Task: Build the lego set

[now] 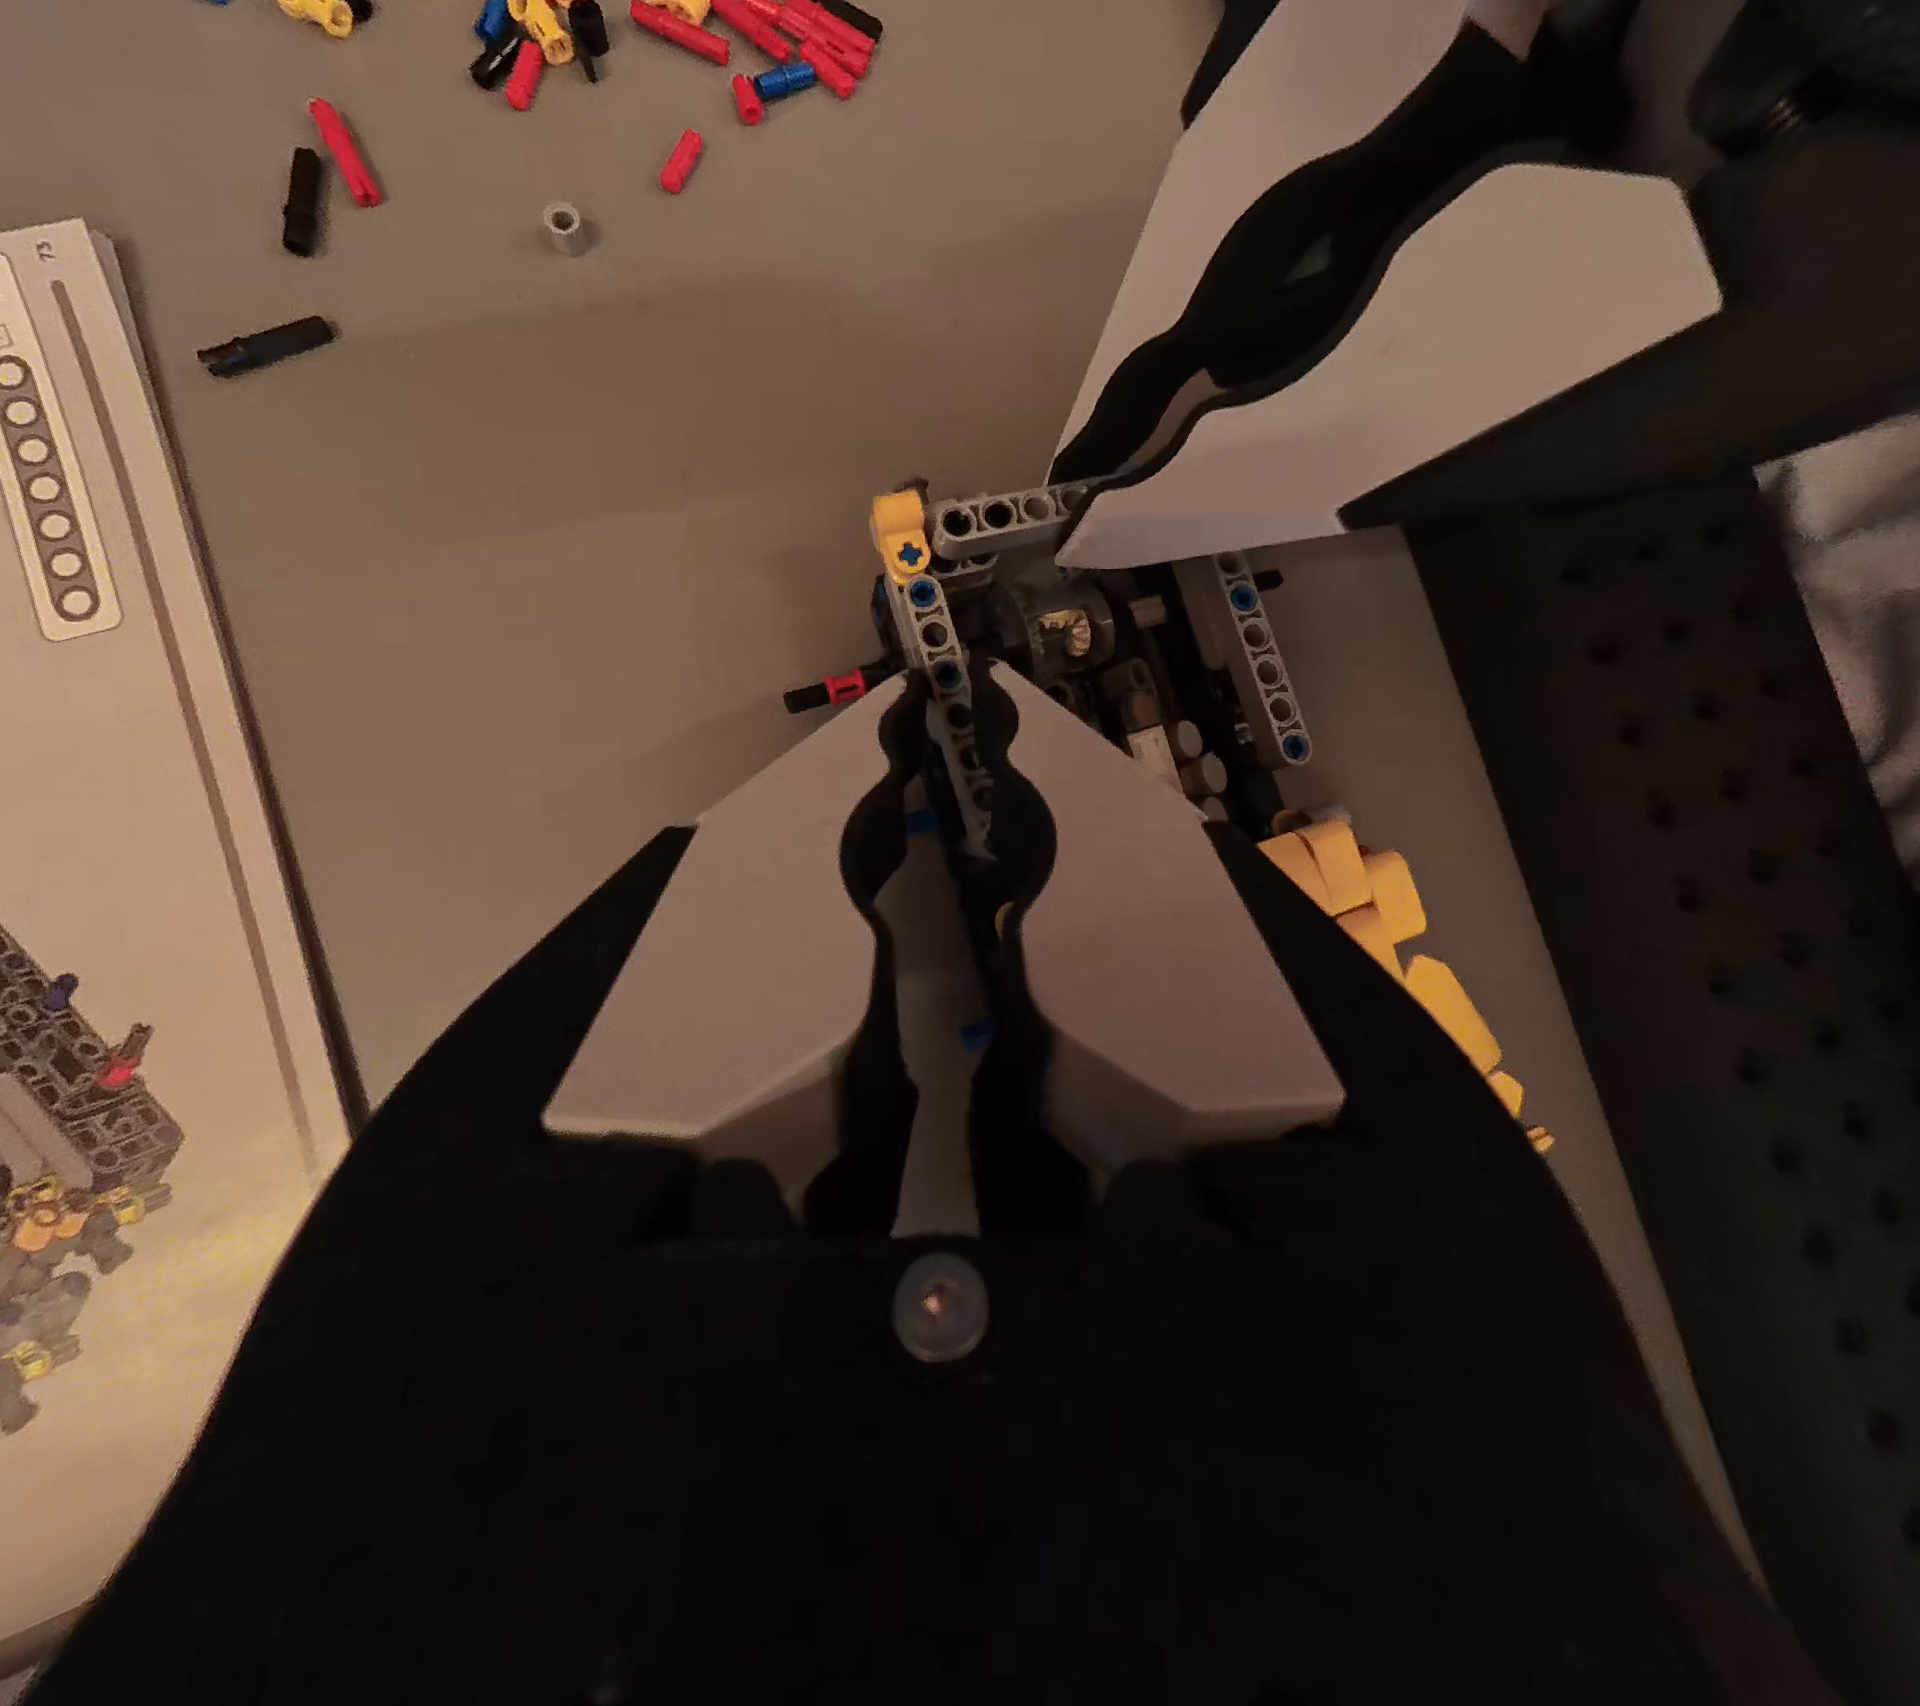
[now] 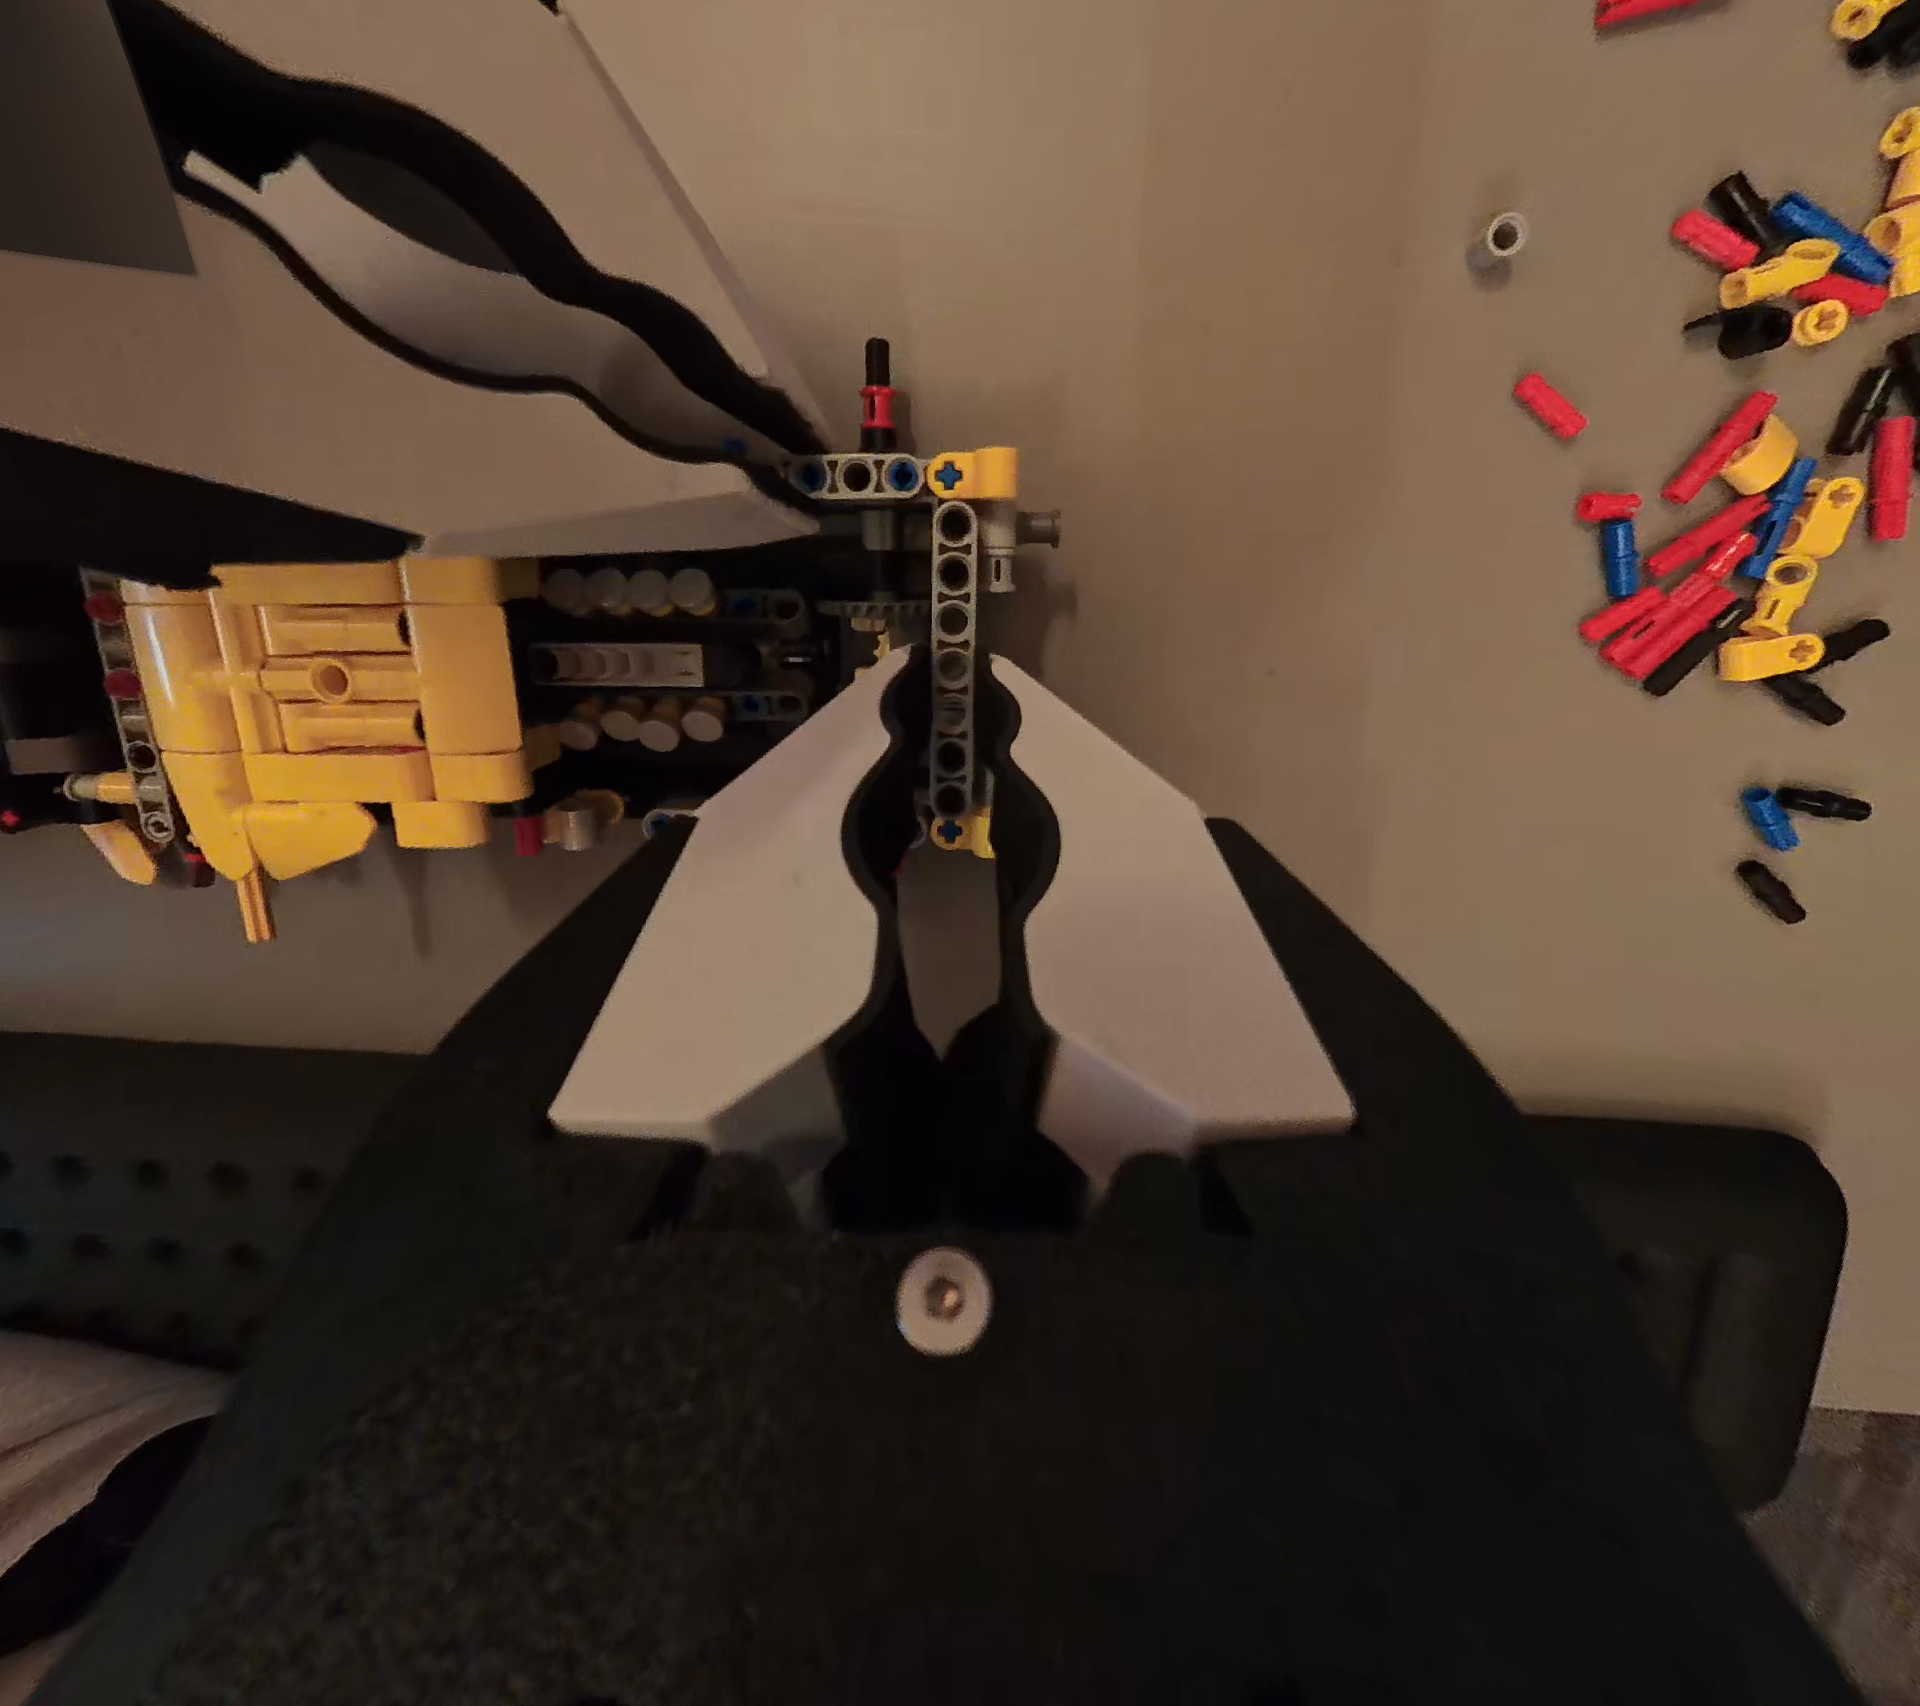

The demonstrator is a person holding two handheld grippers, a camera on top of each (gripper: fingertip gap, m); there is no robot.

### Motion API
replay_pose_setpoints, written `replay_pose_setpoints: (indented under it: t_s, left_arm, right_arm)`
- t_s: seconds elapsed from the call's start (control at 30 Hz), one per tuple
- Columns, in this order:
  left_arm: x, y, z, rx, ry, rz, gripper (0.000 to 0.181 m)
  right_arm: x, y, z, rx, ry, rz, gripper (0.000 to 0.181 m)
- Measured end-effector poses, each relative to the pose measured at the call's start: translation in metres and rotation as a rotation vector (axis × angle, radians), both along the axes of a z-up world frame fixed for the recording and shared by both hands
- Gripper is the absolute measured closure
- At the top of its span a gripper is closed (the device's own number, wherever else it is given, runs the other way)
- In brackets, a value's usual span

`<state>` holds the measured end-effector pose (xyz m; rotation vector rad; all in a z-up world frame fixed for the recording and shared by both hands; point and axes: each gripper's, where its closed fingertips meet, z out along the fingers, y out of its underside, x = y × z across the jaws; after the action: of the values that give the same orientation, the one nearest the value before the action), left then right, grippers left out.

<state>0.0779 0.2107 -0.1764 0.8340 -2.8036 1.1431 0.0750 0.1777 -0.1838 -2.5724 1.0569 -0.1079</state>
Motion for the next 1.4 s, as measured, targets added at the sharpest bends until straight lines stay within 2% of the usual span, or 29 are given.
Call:
replay_pose_setpoints:
  t_s: [0.2,0.37,0.57,0.73,0.9,1.03,1.23,1.3,1.4]
  left_arm:
    - [0.0,-0.001,0.0,-0.002,0.001,0.009,0.173]
    - [0.0,-0.001,0.0,0.001,0.001,0.005,0.173]
    - [0.001,0.0,-0.001,0.014,0.0,0.006,0.173]
    - [0.0,0.0,0.0,0.005,0.006,0.007,0.173]
    - [-0.001,0.0,0.0,-0.004,0.018,0.002,0.173]
    - [-0.003,-0.001,-0.001,-0.002,0.022,-0.005,0.173]
    - [-0.002,-0.001,-0.001,-0.001,0.025,-0.002,0.173]
    - [-0.002,-0.001,-0.001,0.001,0.025,-0.002,0.173]
    - [-0.003,-0.001,-0.001,0.001,0.024,-0.003,0.173]
  right_arm:
    - [0.002,0.0,0.002,0.067,0.009,-0.003,0.174]
    - [0.004,0.003,0.009,0.109,-0.021,-0.003,0.158]
    - [0.015,0.012,0.007,0.155,-0.008,-0.005,0.171]
    - [0.017,0.013,0.006,0.209,0.043,-0.009,0.167]
    - [0.008,0.013,0.005,0.374,0.227,-0.087,0.157]
    - [0.007,0.01,0.006,0.519,0.361,-0.153,0.163]
    - [-0.007,0.009,-0.002,0.523,0.476,-0.139,0.16]
    - [-0.007,0.013,0.004,0.556,0.474,-0.123,0.174]
    - [-0.004,0.009,0.005,0.525,0.455,-0.12,0.175]
